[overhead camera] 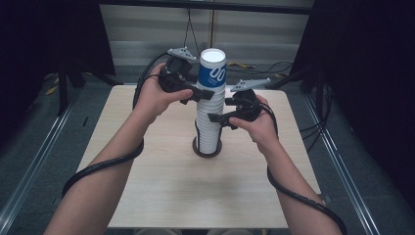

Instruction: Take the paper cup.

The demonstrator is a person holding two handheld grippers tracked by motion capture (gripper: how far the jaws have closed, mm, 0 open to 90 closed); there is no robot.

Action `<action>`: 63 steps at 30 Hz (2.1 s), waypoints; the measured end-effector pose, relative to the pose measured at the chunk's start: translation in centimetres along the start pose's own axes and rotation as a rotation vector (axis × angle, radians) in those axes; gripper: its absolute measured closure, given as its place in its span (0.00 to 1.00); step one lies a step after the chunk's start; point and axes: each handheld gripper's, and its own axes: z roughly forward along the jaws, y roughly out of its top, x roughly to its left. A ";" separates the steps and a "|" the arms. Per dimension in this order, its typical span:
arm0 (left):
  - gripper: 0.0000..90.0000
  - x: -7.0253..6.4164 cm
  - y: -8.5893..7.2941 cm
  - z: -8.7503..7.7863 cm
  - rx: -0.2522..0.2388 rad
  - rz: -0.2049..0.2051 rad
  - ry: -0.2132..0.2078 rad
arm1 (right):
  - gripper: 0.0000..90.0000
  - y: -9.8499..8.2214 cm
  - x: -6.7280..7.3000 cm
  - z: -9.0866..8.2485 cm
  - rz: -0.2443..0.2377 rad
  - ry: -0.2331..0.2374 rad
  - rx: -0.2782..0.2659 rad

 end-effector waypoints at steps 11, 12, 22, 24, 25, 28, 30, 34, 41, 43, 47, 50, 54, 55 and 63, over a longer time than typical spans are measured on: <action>0.16 -0.2 0.5 1.4 -0.014 -0.021 -0.015 | 0.13 1.0 0.2 0.0 0.000 0.005 -0.009; 0.15 -0.2 0.6 1.5 -0.014 -0.020 -0.017 | 0.13 1.0 0.1 0.0 -0.002 0.003 -0.009; 0.15 -0.3 0.8 2.0 -0.023 -0.046 -0.003 | 0.13 1.2 0.0 -0.4 0.009 -0.004 -0.020; 0.15 -0.3 0.8 2.0 -0.021 -0.044 0.000 | 0.13 1.2 0.0 -0.4 0.009 -0.008 -0.019; 0.16 -0.3 0.9 2.0 -0.019 -0.045 -0.002 | 0.13 1.3 -0.1 -0.6 0.006 -0.013 -0.019; 0.16 -0.4 1.0 2.0 -0.012 -0.044 -0.002 | 0.13 1.3 -0.1 -0.7 0.003 -0.013 -0.022; 0.16 -0.4 1.0 2.0 -0.007 -0.046 -0.003 | 0.13 1.3 -0.1 -0.8 0.007 -0.020 -0.024; 0.16 -0.3 1.1 1.9 -0.003 -0.057 -0.002 | 0.13 1.3 -0.3 -0.7 0.025 -0.020 -0.040; 0.16 -0.1 1.0 1.8 -0.007 -0.076 -0.001 | 0.12 1.3 -0.3 -0.6 0.025 -0.018 -0.040; 0.16 -0.1 1.0 1.7 -0.007 -0.083 0.002 | 0.12 1.4 -0.3 -0.6 0.023 -0.023 -0.035; 0.16 0.0 1.0 1.7 -0.006 -0.091 -0.001 | 0.12 1.7 -0.2 -0.6 0.014 -0.022 -0.031; 0.16 0.0 1.0 1.6 -0.005 -0.090 -0.002 | 0.12 1.8 0.0 -0.6 0.007 -0.024 -0.026; 0.16 0.0 1.0 1.7 -0.004 -0.087 -0.002 | 0.12 1.8 0.1 -0.5 0.010 -0.021 -0.033; 0.16 -0.1 1.0 1.7 -0.003 -0.089 -0.002 | 0.12 1.8 0.1 -0.5 0.013 -0.020 -0.034; 0.16 -0.1 1.0 1.7 -0.001 -0.085 0.000 | 0.12 2.3 0.3 -1.0 0.002 -0.027 -0.049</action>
